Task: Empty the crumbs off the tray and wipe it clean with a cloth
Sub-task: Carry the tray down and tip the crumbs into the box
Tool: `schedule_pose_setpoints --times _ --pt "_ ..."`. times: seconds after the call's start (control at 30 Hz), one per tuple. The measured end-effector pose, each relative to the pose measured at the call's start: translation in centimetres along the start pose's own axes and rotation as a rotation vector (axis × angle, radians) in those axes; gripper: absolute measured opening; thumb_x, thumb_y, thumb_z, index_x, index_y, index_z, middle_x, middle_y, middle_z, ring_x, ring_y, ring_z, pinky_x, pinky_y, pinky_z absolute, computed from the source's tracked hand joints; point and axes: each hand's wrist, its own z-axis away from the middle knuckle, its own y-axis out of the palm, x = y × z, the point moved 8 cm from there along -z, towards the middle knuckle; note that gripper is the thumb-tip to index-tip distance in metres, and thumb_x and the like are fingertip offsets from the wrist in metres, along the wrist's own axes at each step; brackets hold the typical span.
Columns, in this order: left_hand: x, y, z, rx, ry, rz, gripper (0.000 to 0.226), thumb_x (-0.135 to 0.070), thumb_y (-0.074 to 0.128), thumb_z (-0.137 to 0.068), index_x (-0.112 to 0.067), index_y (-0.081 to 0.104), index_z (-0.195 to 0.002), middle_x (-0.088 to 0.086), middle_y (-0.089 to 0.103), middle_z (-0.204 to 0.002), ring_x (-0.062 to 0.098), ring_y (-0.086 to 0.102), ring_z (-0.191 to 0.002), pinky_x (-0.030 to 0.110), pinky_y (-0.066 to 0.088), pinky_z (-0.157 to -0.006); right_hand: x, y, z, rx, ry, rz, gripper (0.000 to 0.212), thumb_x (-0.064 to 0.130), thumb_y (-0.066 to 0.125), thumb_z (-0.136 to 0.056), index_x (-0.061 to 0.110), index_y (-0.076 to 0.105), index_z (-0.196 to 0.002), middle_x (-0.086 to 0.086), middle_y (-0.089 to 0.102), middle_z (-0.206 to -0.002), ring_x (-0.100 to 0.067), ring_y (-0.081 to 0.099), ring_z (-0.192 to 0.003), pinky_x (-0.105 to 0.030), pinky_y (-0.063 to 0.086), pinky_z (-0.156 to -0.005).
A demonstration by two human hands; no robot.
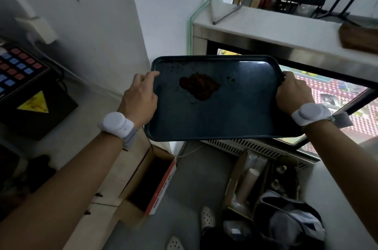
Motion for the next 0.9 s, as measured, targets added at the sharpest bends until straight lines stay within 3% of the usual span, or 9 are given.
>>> schedule_pose_setpoints --times 0.23,0.47,0.67,0.77,0.9 --pt "2.5 -1.0 4.4 -0.026 -0.072 0.013 0.051 -0.009 0.044 -0.100 -0.023 0.037 -0.149 0.013 0.048 -0.131 0.032 0.059 -0.088 0.039 0.049 -0.073 2.9 1.5 1.8 0.078 -0.077 -0.067 0.030 0.011 0.038 -0.100 0.000 0.046 -0.127 -0.029 0.062 -0.103 -0.033 0.049 -0.074 -0.040 0.035 -0.069" --pt "5.0 -2.5 7.3 -0.052 -0.166 0.004 0.052 -0.008 0.042 -0.100 -0.025 0.036 -0.149 0.013 0.047 -0.134 0.035 0.059 -0.099 0.047 0.052 -0.083 6.2 3.5 2.7 0.106 -0.176 -0.143 0.028 0.010 0.038 -0.101 -0.002 0.045 -0.126 -0.025 0.061 -0.094 -0.029 0.046 -0.068 -0.036 0.032 -0.064" --pt "7.2 -3.1 9.5 -0.102 -0.191 -0.003 0.050 -0.008 0.043 -0.101 -0.023 0.038 -0.149 0.013 0.047 -0.132 0.035 0.060 -0.096 0.048 0.053 -0.081 8.3 5.3 2.8 0.124 -0.245 -0.163 0.030 0.011 0.037 -0.101 0.001 0.041 -0.129 -0.014 0.061 -0.084 -0.028 0.049 -0.065 -0.035 0.030 -0.059" --pt "8.7 -2.9 10.8 -0.115 -0.217 0.007 0.050 -0.007 0.042 -0.101 -0.023 0.039 -0.148 0.012 0.047 -0.133 0.033 0.060 -0.092 0.047 0.053 -0.078 9.4 6.5 3.0 0.137 -0.290 -0.186 0.032 0.013 0.037 -0.102 0.001 0.039 -0.132 -0.020 0.066 -0.086 -0.030 0.054 -0.064 -0.034 0.033 -0.056" --pt "10.9 -2.4 12.5 -0.121 -0.270 0.002 0.051 -0.005 0.043 -0.101 -0.022 0.038 -0.149 0.013 0.047 -0.133 0.033 0.060 -0.091 0.045 0.052 -0.076 11.3 7.6 4.2 0.134 -0.358 -0.193 0.035 0.014 0.038 -0.103 0.001 0.038 -0.135 -0.026 0.066 -0.095 -0.036 0.058 -0.074 -0.034 0.033 -0.064"
